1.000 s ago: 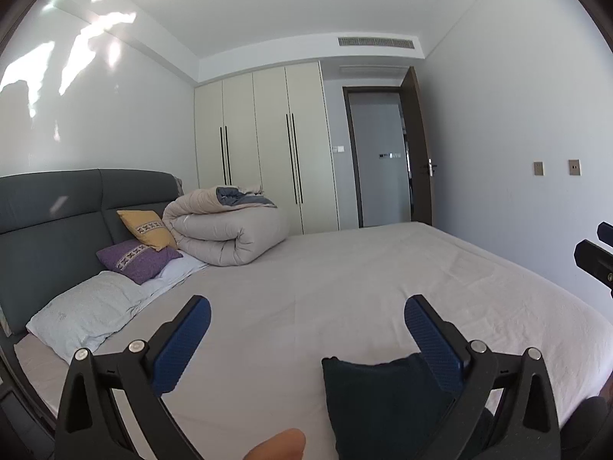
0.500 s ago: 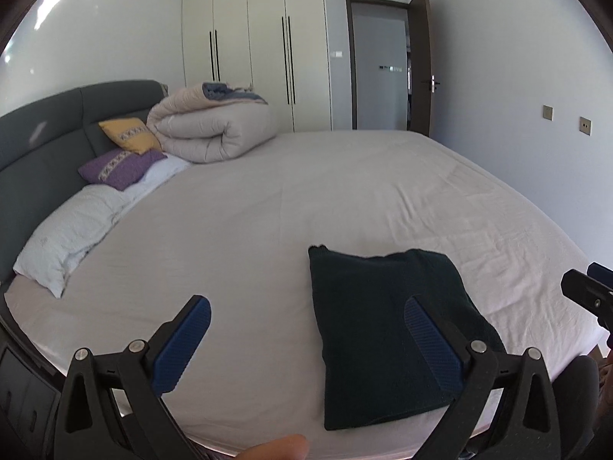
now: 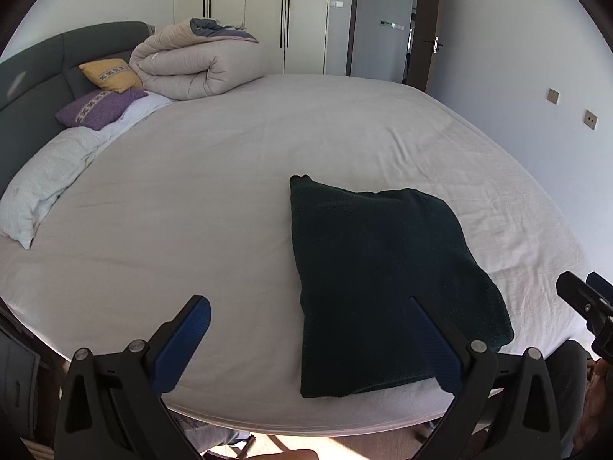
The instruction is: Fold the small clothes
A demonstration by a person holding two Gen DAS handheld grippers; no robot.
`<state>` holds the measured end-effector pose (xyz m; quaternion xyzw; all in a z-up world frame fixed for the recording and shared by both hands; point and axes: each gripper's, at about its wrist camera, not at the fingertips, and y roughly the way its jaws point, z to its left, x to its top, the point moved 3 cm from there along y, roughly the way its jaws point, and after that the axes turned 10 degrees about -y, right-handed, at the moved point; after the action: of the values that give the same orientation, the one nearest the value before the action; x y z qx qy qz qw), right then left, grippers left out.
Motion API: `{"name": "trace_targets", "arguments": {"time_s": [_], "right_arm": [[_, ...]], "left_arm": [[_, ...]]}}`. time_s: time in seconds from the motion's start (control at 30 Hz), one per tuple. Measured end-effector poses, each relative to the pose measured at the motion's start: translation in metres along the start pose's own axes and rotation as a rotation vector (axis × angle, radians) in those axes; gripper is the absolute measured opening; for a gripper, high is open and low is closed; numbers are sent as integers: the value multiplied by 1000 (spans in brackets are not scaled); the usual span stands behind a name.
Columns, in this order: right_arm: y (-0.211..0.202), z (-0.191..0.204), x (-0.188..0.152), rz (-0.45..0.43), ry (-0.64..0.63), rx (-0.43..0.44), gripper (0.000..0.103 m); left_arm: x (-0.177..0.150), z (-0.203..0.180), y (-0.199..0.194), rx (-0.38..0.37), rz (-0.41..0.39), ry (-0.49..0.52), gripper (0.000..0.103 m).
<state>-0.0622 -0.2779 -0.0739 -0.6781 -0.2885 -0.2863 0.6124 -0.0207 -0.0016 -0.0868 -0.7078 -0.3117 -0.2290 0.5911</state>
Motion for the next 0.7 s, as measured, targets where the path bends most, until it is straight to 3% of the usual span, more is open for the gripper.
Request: {"name": "trace_targets", "arguments": {"time_s": [0.7], "right_arm": [[16, 19, -8, 59, -41, 9, 103]], "left_arm": [[-2, 7, 12, 13, 28, 9, 103]]}}
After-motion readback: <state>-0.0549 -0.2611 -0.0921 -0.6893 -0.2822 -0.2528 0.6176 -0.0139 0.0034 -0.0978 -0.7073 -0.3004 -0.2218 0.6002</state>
